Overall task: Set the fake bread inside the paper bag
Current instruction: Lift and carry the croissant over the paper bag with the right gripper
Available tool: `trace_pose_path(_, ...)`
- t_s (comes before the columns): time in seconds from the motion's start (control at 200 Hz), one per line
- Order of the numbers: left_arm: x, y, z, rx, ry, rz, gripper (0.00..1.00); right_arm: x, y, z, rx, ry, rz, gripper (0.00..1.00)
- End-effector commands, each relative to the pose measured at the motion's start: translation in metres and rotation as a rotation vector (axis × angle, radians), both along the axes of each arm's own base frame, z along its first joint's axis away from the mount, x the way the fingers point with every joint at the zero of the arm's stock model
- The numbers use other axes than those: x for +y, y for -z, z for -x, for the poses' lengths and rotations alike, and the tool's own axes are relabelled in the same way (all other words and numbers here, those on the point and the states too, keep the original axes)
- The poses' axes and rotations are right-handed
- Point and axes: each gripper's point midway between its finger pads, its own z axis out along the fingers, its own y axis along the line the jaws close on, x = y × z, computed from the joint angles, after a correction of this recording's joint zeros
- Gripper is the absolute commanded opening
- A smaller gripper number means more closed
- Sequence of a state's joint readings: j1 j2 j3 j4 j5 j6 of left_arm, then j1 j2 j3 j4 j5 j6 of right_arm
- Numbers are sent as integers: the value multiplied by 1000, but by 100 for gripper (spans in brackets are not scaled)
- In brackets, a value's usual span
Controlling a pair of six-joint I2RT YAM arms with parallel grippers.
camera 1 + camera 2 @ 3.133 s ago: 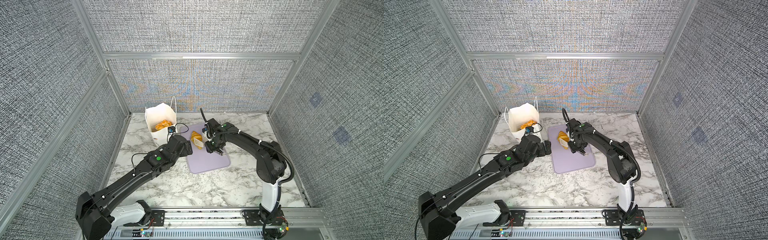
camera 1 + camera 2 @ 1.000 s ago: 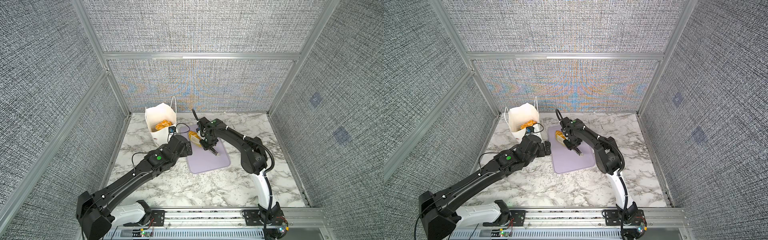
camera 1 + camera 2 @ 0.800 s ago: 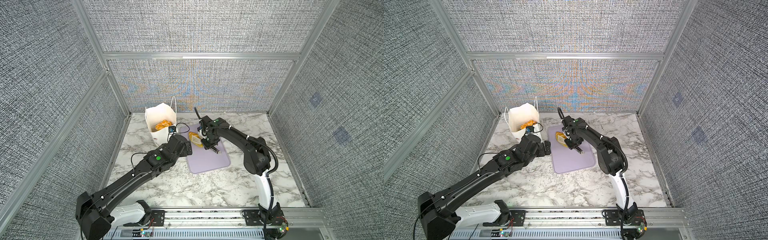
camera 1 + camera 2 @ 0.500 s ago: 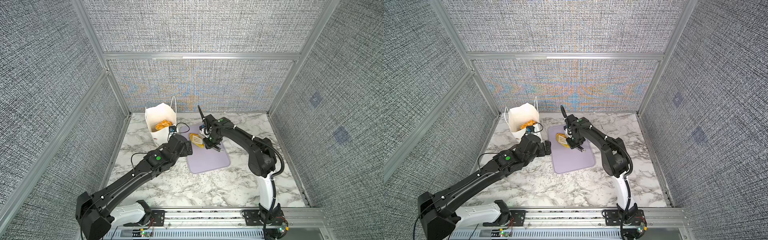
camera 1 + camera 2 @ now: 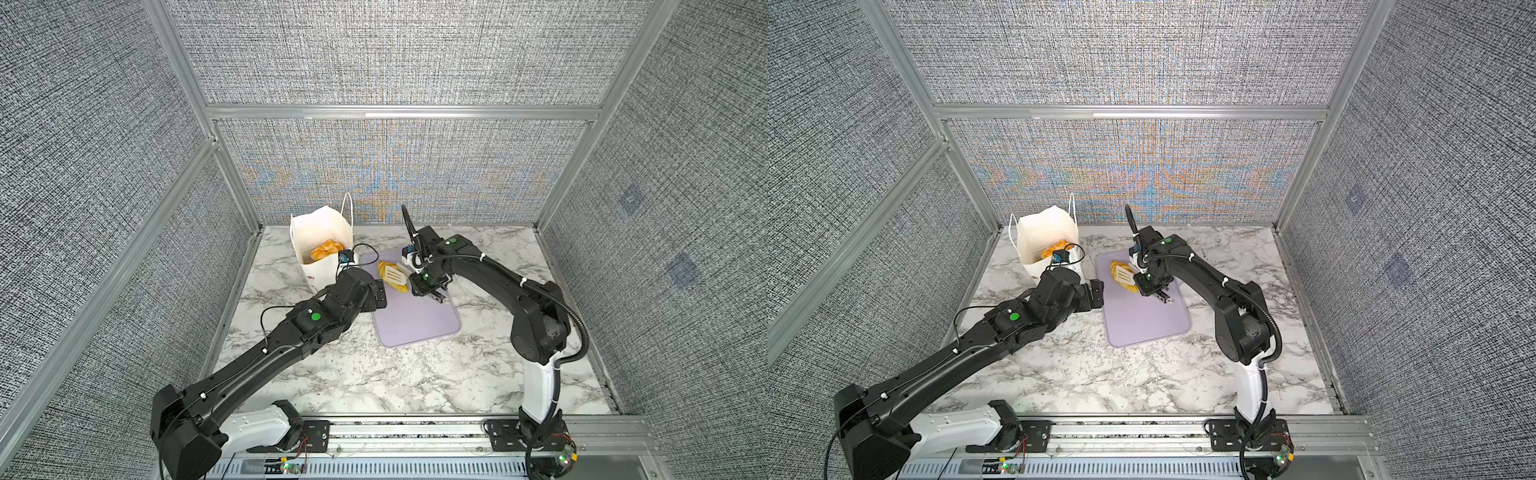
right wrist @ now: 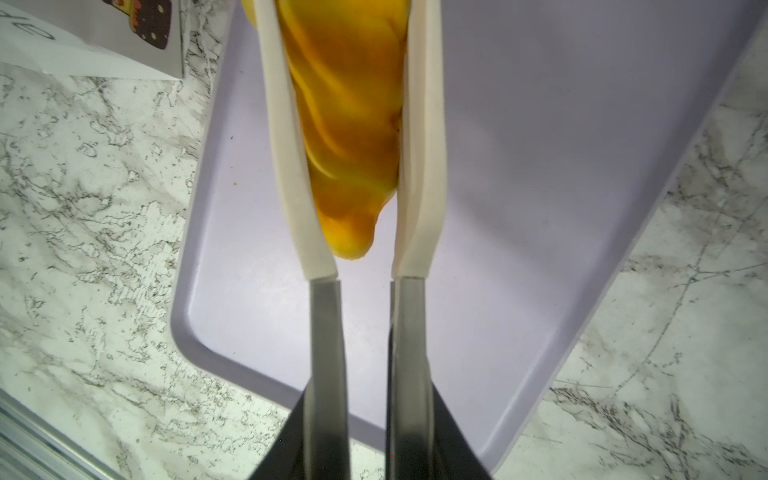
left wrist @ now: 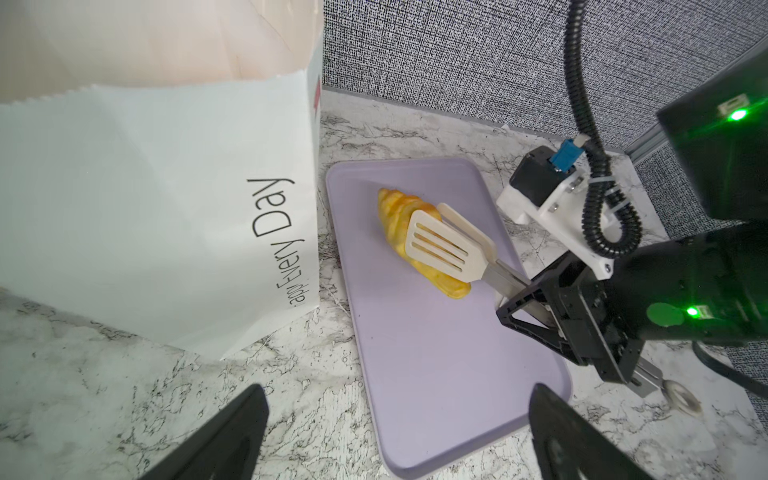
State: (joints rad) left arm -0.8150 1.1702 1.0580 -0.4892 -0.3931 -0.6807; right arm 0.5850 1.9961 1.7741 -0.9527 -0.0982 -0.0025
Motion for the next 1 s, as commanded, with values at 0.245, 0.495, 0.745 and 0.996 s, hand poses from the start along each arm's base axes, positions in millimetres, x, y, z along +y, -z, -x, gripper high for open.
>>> trace_pose_path(0.245, 8, -20, 1, -43, -14, -14, 99, 7, -34, 4, -58, -7, -90, 32)
trace_pose_path(0.495, 17, -34, 1, -75, -25, -50, 99, 9, -60, 6, -94, -16, -136, 32)
trace_pose_path(0.745, 24, -56, 0, -110, -29, -94, 99, 16, -92, 3, -147, -28, -194, 32)
trace_pose_path(0.996, 32, -71, 3, -146, -42, -90, 99, 23, -130, 2, -209, -48, -268, 32)
